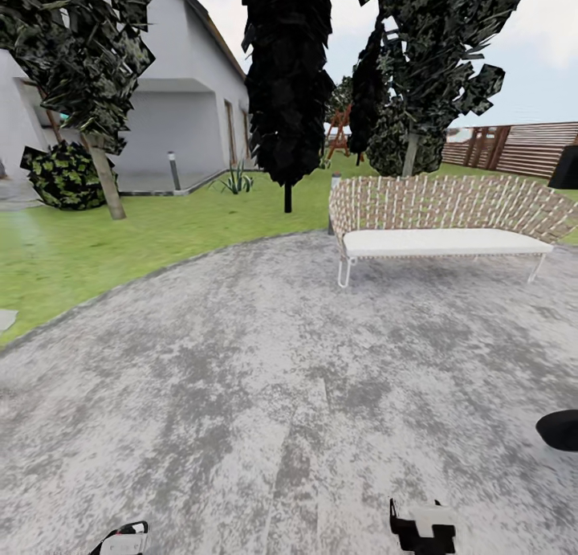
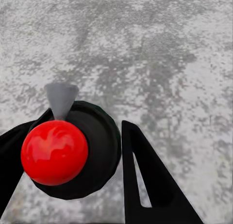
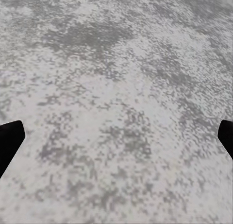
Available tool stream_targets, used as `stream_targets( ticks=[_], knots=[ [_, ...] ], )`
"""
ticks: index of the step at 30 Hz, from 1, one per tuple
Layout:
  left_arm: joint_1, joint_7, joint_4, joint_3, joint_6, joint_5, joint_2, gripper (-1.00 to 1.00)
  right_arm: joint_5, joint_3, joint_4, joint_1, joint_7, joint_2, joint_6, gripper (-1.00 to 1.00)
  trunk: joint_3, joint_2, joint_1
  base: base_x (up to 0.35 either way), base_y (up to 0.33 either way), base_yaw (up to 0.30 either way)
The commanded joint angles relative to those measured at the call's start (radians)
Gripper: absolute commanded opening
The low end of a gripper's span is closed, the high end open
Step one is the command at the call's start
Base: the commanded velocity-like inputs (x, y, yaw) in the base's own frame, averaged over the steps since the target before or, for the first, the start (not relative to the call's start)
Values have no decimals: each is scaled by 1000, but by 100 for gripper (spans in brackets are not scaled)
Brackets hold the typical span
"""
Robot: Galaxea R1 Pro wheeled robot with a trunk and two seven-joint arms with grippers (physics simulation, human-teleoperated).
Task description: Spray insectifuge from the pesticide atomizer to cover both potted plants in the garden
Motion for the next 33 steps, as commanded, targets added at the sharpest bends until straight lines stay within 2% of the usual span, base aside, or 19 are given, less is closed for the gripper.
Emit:
stream_targets(
  ticks=[1,7,33],
  knots=[
    [-1,-8,1,4,-2,4,0,-100,9,2,1,0,-11,4,1,100,3,0,-1,0,0,275],
    [-1,-8,1,4,-2,4,0,-100,10,2,1,0,-11,13,2,100,26,1,-3,0,0,277],
    [-1,-8,1,4,-2,4,0,-100,9,2,1,0,-11,14,2,100,127,7,-15,0,0,278]
  ],
)
